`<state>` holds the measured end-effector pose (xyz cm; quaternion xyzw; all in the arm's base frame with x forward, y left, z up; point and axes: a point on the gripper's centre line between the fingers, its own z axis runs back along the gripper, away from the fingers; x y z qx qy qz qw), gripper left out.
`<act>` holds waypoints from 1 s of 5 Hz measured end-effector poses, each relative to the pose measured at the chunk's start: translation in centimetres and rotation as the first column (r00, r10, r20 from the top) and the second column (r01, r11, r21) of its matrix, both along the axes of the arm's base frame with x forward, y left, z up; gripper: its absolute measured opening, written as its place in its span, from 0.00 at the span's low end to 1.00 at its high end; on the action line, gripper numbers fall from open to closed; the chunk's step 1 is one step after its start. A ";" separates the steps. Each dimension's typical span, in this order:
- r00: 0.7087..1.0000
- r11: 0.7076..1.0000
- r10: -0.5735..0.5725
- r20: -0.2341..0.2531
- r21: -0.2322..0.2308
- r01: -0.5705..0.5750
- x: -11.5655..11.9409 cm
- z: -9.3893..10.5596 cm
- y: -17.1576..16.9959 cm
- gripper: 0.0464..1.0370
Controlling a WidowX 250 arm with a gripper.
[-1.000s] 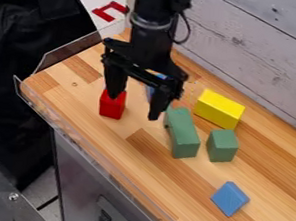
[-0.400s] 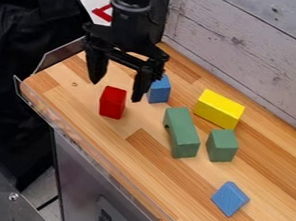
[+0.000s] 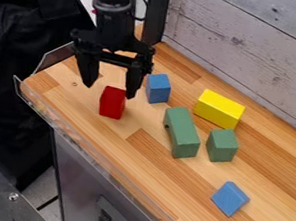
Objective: Pick up and place back red wood
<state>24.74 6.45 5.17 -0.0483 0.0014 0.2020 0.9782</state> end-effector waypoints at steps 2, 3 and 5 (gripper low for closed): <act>0.999 1.000 0.008 -0.044 -0.022 -0.009 0.4 -1.4 0.6 0.96; 0.996 1.000 0.020 -0.090 -0.001 -0.020 0.6 -2.5 0.6 0.96; 0.990 1.000 0.024 -0.141 0.018 -0.021 0.6 -3.9 0.1 0.96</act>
